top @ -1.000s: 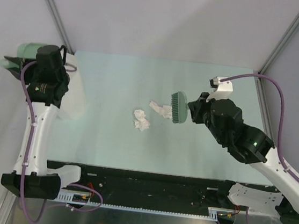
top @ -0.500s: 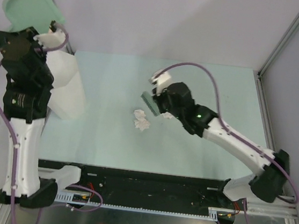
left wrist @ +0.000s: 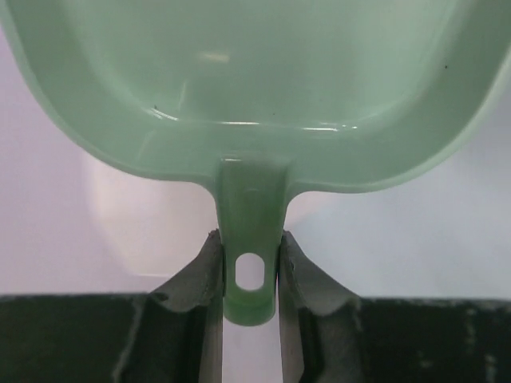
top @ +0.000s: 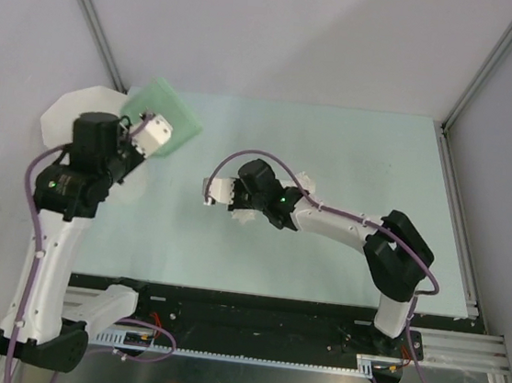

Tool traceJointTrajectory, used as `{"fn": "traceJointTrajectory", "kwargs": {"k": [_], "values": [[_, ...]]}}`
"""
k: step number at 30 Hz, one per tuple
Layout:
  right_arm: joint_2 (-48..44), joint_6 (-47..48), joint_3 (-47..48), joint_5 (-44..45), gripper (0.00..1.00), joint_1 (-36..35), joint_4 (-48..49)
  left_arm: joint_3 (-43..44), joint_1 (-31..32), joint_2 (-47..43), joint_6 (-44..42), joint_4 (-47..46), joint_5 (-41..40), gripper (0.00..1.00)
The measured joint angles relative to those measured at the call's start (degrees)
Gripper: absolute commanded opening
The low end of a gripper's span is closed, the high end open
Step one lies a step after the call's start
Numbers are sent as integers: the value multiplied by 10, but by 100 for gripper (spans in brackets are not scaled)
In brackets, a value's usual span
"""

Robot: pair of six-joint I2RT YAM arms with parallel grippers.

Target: Sweep away the paper scraps from the table

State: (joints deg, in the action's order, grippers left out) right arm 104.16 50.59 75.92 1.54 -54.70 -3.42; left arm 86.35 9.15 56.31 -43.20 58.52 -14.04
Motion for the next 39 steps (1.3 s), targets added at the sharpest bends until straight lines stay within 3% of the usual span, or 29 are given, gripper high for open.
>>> {"fn": "traceJointTrajectory", "kwargs": {"k": [6, 12, 17, 23, 30, 35, 39], "values": [[-8, 23, -22, 8, 0, -28, -59, -130, 0, 11, 45, 62, 85, 0], [-143, -13, -116, 28, 0, -111, -114, -196, 5, 42, 47, 72, 127, 0], [-227, -95, -132, 80, 0, -152, -141, -248, 38, 68, 41, 72, 144, 0], [-308, -262, -132, 193, 0, -142, -162, -317, 111, 85, 9, 71, 143, 0], [-411, -567, -132, 234, 0, -111, -283, -362, 149, 115, -29, 75, 121, 0], [-417, -737, -132, 235, 0, -72, -388, -374, 172, 135, -38, 71, 115, 0], [-398, -807, -132, 233, 0, -46, -439, -382, 185, 173, -38, 72, 117, 0]]}}
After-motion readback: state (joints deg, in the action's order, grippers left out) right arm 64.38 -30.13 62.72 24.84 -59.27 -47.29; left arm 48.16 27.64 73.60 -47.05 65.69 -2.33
